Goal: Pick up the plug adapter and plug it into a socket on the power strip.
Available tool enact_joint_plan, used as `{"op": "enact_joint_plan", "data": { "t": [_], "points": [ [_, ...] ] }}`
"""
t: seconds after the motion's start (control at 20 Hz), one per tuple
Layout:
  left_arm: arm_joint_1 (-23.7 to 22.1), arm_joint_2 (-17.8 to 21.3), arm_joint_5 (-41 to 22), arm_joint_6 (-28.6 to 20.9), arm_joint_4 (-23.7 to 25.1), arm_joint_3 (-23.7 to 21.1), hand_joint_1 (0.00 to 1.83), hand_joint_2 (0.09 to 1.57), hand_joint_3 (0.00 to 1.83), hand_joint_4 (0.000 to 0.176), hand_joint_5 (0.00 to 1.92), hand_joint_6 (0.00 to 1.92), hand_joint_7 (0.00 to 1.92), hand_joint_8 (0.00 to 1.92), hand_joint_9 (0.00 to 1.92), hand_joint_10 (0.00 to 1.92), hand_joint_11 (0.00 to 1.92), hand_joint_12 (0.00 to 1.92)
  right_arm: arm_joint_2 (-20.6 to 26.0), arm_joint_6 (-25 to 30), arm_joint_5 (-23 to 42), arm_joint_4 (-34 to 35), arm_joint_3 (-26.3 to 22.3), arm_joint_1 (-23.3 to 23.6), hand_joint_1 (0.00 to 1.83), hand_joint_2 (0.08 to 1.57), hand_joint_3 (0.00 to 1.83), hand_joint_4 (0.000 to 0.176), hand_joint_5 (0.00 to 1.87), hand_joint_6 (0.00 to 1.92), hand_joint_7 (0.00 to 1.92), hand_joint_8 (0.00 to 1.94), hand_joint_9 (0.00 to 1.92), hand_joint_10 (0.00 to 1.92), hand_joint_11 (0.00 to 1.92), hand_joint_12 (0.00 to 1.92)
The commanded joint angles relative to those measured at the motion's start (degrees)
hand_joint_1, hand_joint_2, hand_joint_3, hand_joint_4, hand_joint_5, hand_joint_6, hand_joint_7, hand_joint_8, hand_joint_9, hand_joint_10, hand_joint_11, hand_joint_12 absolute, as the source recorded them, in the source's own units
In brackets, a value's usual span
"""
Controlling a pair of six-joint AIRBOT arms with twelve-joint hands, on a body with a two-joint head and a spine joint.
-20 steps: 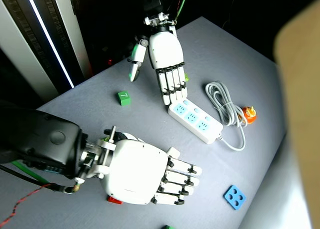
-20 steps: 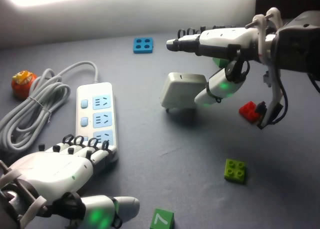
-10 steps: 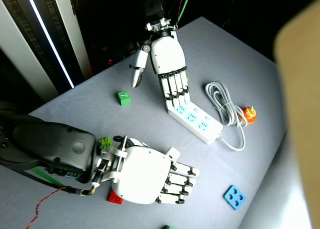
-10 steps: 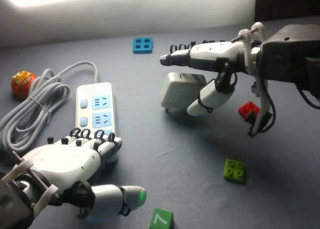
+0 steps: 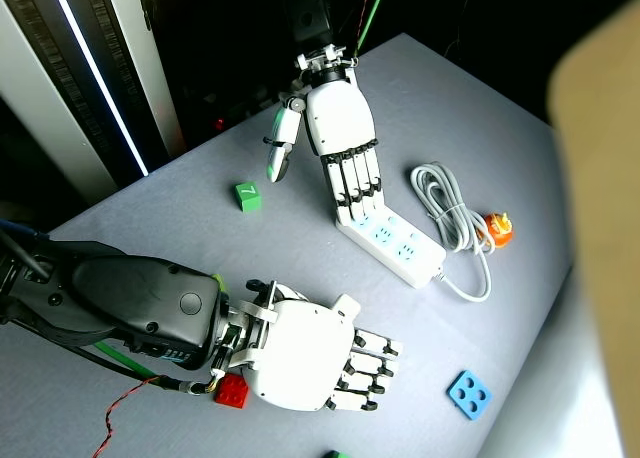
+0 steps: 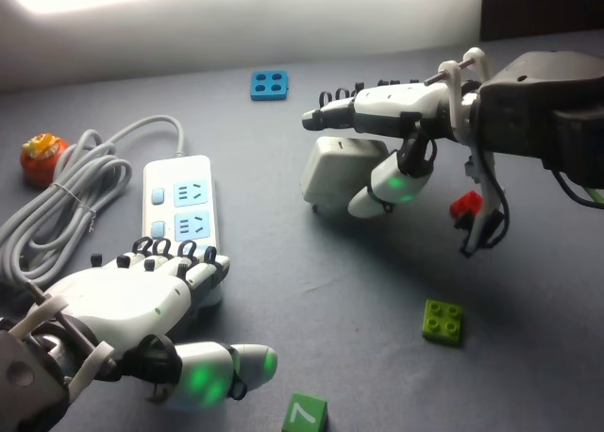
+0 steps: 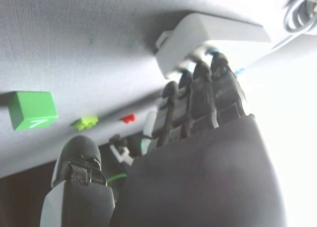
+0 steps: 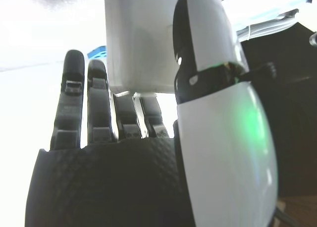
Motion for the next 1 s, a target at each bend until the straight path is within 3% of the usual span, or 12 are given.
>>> {"op": "enact_joint_plan", "data": {
  "t": [0.0,0.65,0.8,0.95],
  "points": [
    [-0.2,-0.1,-3.1,0.0,2.5,0.3,0.00,1.15,0.00,0.000,0.01,0.00,0.02,0.01,0.01,0.01,0.00,0.00,0.0,0.5,0.0,0.4,0.2,0.4,1.17,1.02,0.00,0.000,0.15,0.00,0.10,0.00,0.11,0.01,0.00,0.56],
    [0.7,0.7,-2.0,0.0,-1.4,0.2,0.00,1.15,0.00,0.000,0.00,0.00,0.02,0.00,0.02,0.00,0.00,0.00,-0.4,1.1,0.0,0.4,0.9,0.6,1.08,1.03,0.00,0.000,0.28,0.01,0.25,0.01,0.22,0.01,0.00,0.73],
    [0.7,0.8,-2.1,-0.2,-1.9,0.2,0.00,1.15,0.00,0.000,0.00,0.00,0.02,0.00,0.02,0.00,0.00,0.00,-0.5,1.1,-0.1,0.4,1.1,0.7,1.07,1.05,0.00,0.000,0.24,0.00,0.23,0.00,0.21,0.00,0.00,0.67],
    [-0.5,1.0,-2.2,-0.2,-1.9,0.5,0.00,1.15,0.00,0.000,0.01,0.00,0.03,0.01,0.04,0.01,0.01,0.01,-0.5,1.1,-0.1,0.4,1.1,0.8,1.08,1.03,0.00,0.000,0.30,0.01,0.30,0.01,0.28,0.01,0.00,0.79]
  ]
}}
